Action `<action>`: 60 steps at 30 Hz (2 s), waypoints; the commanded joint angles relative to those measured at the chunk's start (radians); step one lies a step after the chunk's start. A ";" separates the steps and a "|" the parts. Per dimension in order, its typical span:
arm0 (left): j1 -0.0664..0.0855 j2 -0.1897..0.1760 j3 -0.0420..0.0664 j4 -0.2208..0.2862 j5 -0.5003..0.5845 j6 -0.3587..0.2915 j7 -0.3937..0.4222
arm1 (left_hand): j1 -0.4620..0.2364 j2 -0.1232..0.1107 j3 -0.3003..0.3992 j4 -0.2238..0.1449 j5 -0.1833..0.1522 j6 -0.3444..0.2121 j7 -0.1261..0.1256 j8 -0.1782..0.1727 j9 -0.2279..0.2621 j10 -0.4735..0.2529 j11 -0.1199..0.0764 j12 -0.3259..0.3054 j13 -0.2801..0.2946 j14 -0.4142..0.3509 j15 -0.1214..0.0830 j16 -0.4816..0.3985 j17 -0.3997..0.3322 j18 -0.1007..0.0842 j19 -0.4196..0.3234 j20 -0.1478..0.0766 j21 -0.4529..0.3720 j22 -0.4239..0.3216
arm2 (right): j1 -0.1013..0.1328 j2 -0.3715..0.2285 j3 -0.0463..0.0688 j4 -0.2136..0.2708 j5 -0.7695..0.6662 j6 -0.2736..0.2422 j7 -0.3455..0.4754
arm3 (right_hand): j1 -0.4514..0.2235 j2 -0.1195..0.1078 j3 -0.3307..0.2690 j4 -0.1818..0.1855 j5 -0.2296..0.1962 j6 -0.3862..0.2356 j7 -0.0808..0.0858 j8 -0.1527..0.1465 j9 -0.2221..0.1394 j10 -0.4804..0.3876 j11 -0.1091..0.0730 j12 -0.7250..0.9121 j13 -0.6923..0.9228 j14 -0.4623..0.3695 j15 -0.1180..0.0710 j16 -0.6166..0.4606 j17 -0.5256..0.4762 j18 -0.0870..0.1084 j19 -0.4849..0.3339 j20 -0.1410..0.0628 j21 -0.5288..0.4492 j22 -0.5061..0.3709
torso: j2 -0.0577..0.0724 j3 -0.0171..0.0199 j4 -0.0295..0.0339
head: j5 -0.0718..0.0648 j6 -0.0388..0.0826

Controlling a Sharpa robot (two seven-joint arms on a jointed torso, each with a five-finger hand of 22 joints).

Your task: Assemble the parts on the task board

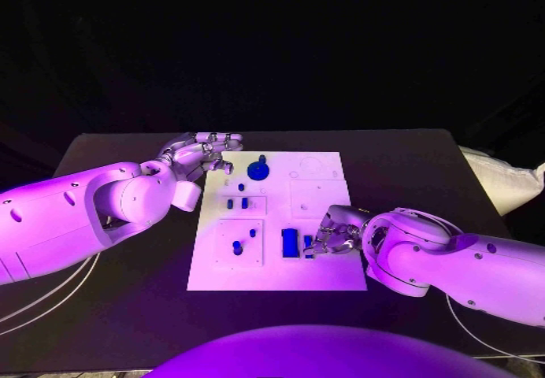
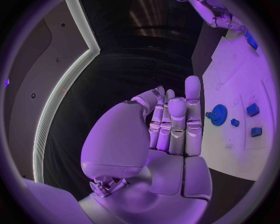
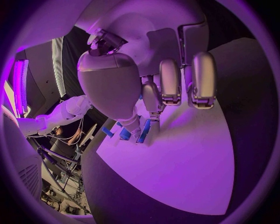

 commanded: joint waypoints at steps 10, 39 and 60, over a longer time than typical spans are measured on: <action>-0.019 0.005 0.000 -0.006 0.023 -0.008 0.030 | -0.019 -0.003 -0.017 0.005 0.003 -0.014 0.004 0.003 -0.003 -0.020 0.005 0.006 -0.002 -0.083 0.008 -0.083 -0.135 0.009 -0.033 0.006 -0.028 -0.012 | 0.054 -0.076 0.001 0.004 0.308 -0.130 0.349 | 0.011 -0.006 -0.086 0.008 0.088 -0.094 0.035 -0.047 -0.019 -0.103 0.033 -0.257 -0.084 0.059 0.022 -0.067 0.067 0.016 -0.023 0.014 -0.095 -0.027 | -0.019 -0.0076 -0.0071 | -0.010 0.003; -0.078 0.123 0.001 -0.185 0.079 -0.109 0.154 | -0.520 0.105 -0.227 0.048 -0.046 -0.443 -0.056 -0.138 -0.071 -0.500 0.024 -0.209 -0.086 -0.655 0.093 -1.021 -0.637 -0.051 -0.760 0.070 -0.523 -0.686 | 0.145 0.129 0.025 -0.544 1.114 -0.076 0.881 | -0.281 0.049 0.073 -0.126 -0.023 -0.571 0.047 -0.114 -0.278 -0.768 0.108 -1.196 -1.232 -0.769 0.081 -1.522 -1.196 0.066 -0.809 0.102 -1.346 -1.178 | -0.108 -0.0193 -0.0196 | -0.005 0.148; -0.110 0.132 0.033 0.002 -0.072 -0.561 0.265 | -1.027 0.105 -0.351 0.048 -0.127 -0.816 -0.160 -0.138 -0.071 -0.894 -0.086 -0.209 -0.086 -1.017 -0.002 -1.138 -0.637 -0.171 -1.051 -0.100 -0.523 -0.853 | 0.053 0.117 0.061 -0.287 1.330 -0.526 1.115 | -0.803 0.049 -0.077 -0.126 -0.108 -0.937 -0.062 -0.114 -0.278 -1.175 0.019 -1.196 -1.310 -1.181 0.081 -1.522 -1.308 -0.053 -1.196 -0.029 -1.459 -1.307 | -0.116 0.0149 0.0178 | 0.002 0.273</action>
